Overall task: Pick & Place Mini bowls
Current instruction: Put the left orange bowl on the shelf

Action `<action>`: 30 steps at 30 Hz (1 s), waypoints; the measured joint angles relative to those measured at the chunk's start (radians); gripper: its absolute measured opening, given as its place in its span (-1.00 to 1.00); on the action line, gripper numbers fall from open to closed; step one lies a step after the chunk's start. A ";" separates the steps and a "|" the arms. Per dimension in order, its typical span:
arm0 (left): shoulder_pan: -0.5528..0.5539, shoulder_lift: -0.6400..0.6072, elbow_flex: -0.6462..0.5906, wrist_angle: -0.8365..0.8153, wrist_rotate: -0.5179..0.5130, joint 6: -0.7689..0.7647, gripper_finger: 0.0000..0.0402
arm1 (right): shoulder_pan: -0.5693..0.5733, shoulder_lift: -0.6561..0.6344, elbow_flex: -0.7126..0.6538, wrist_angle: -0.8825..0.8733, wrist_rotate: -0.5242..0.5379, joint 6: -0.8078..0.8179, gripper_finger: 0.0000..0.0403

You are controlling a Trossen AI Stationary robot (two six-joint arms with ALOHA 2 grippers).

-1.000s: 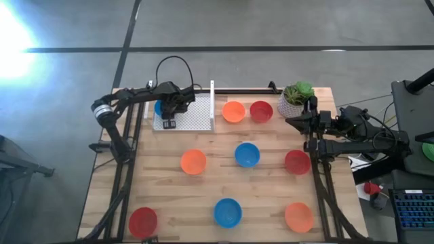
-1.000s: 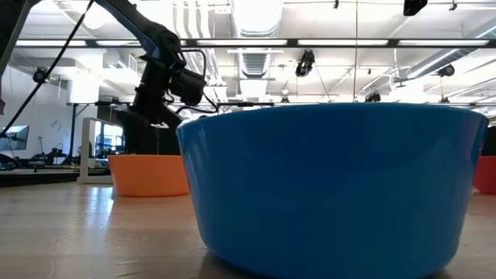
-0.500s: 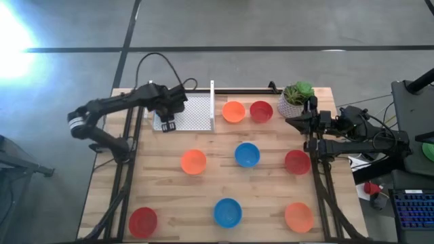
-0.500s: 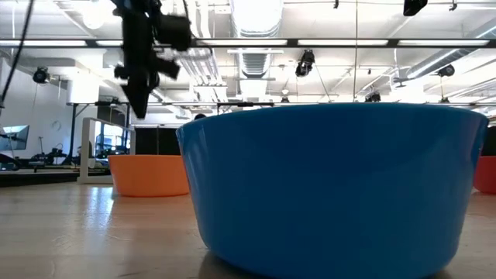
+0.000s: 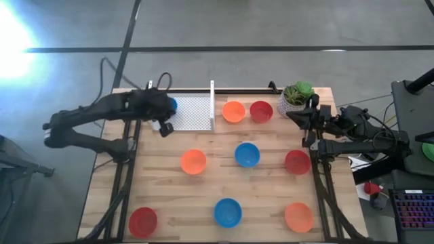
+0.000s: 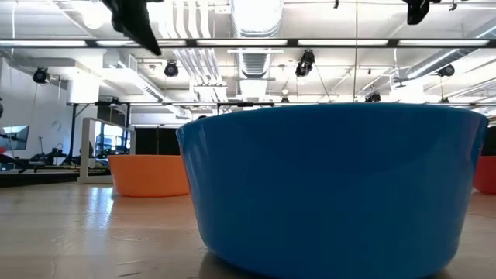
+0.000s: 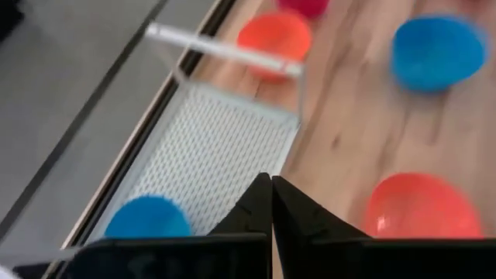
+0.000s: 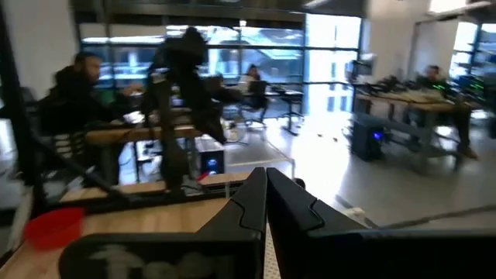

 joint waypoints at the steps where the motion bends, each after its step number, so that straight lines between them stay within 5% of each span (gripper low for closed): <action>1: -0.014 -0.017 0.000 0.009 0.000 -0.013 -0.98 | 0.000 0.000 0.000 0.001 0.007 0.000 -0.96; 17: -0.251 -0.086 -0.075 0.018 0.032 -0.209 -1.00 | 0.000 0.000 0.000 0.001 0.017 0.020 -0.96; 30: -0.275 -0.012 -0.154 0.018 0.169 -0.227 -1.00 | 0.000 0.000 0.000 0.001 0.016 -0.055 -0.96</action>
